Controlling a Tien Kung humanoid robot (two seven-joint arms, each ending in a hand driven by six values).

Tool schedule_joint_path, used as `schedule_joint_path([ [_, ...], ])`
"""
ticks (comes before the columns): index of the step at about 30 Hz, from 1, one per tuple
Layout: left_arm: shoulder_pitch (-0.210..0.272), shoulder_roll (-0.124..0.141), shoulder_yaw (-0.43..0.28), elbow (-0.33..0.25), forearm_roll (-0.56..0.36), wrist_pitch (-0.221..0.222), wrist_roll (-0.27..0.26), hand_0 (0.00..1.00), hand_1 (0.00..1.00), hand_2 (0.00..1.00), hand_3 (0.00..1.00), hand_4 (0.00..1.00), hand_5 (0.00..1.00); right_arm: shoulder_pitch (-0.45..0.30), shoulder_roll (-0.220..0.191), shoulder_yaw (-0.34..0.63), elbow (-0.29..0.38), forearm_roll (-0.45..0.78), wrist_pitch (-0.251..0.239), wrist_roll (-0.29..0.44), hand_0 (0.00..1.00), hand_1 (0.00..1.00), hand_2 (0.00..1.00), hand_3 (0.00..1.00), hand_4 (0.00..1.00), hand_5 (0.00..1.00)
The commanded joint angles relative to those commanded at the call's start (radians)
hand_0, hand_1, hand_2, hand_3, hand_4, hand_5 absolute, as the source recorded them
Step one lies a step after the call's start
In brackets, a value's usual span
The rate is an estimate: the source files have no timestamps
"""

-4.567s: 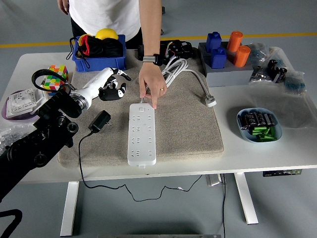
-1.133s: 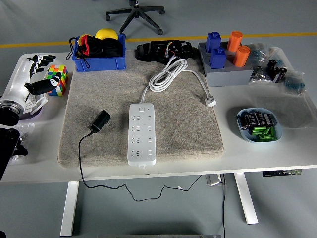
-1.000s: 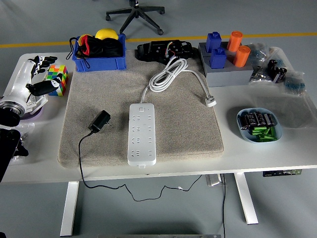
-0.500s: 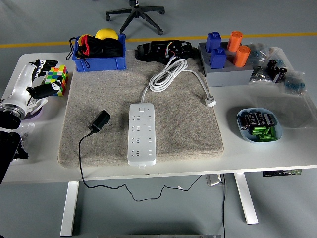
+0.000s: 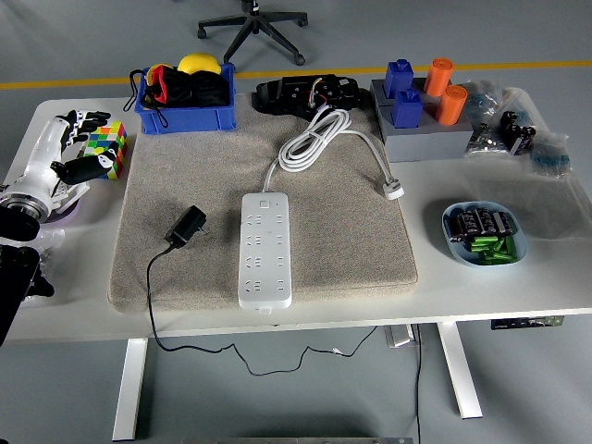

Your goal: Pull the plug out,throw it away,press the button

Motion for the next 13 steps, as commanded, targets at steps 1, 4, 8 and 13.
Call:
schedule_joint_path([
  [1, 0.0, 0.0, 0.0, 0.0, 0.0, 0.0, 0.0, 0.802, 0.814, 0.751, 0.719, 0.631, 0.002, 0.0, 0.0, 0.0, 0.0, 0.001, 0.0, 0.001, 0.739, 0.661, 0.644, 0.614, 0.66, 0.478],
  [4, -0.002, 0.0, 0.0, -0.001, 0.0, 0.001, -0.001, 0.801, 0.811, 0.749, 0.714, 0.631, 0.002, 0.001, 0.001, 0.001, 0.0, 0.0, -0.001, 0.001, 0.74, 0.662, 0.644, 0.614, 0.66, 0.479],
  [8, -0.002, 0.0, 0.001, -0.003, -0.002, 0.002, -0.003, 0.801, 0.811, 0.749, 0.714, 0.631, 0.002, 0.002, 0.0, 0.003, 0.0, -0.001, -0.001, 0.001, 0.74, 0.662, 0.644, 0.614, 0.66, 0.479],
  [13, -0.002, -0.003, 0.0, -0.003, -0.002, 0.003, -0.006, 0.801, 0.808, 0.748, 0.717, 0.63, 0.002, 0.002, 0.002, 0.002, 0.0, -0.001, -0.001, 0.001, 0.74, 0.662, 0.645, 0.614, 0.659, 0.48],
])
